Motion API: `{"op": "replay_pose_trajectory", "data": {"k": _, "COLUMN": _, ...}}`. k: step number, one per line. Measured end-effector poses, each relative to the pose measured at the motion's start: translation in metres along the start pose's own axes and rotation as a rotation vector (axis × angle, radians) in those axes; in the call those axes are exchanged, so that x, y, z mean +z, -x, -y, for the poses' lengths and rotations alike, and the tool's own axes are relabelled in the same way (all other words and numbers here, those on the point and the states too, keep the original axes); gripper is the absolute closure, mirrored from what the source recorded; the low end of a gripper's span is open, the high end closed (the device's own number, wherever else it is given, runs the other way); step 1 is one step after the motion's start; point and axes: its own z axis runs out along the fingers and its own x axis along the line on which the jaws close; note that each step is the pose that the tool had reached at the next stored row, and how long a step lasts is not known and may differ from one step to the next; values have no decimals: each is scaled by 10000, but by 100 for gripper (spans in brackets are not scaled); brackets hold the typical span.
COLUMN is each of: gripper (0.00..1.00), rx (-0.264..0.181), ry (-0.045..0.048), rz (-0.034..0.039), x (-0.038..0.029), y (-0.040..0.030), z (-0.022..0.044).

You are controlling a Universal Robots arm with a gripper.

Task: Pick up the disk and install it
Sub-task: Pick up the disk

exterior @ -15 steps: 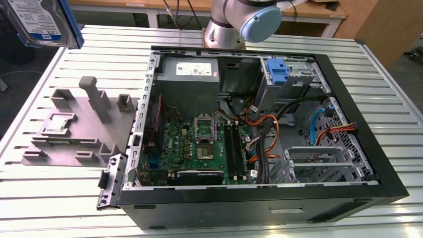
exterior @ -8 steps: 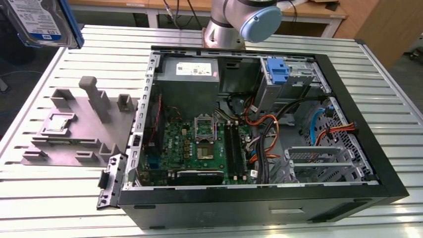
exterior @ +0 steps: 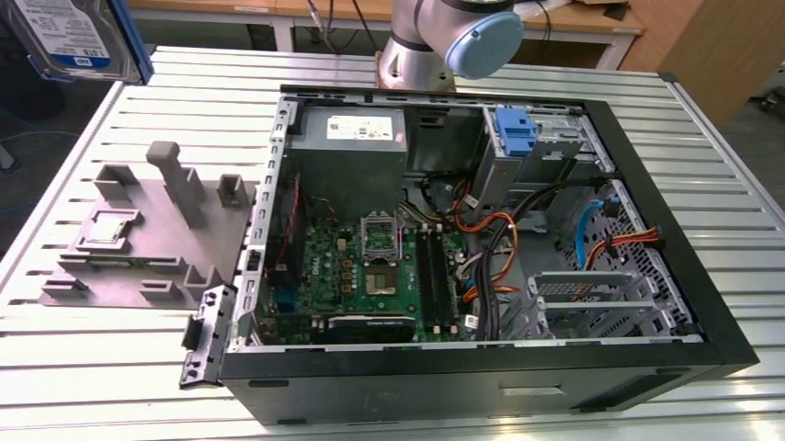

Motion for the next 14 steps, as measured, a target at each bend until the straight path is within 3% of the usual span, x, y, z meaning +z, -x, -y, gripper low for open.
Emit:
{"op": "replay_pose_trajectory", "data": {"k": 3, "gripper": 64, "rx": 0, "ry": 1, "rz": 0, "x": -27, "y": 0, "z": 0}}
{"op": "replay_pose_trajectory", "data": {"k": 14, "gripper": 64, "rx": 0, "ry": -1, "rz": 0, "x": -28, "y": 1, "z": 39}}
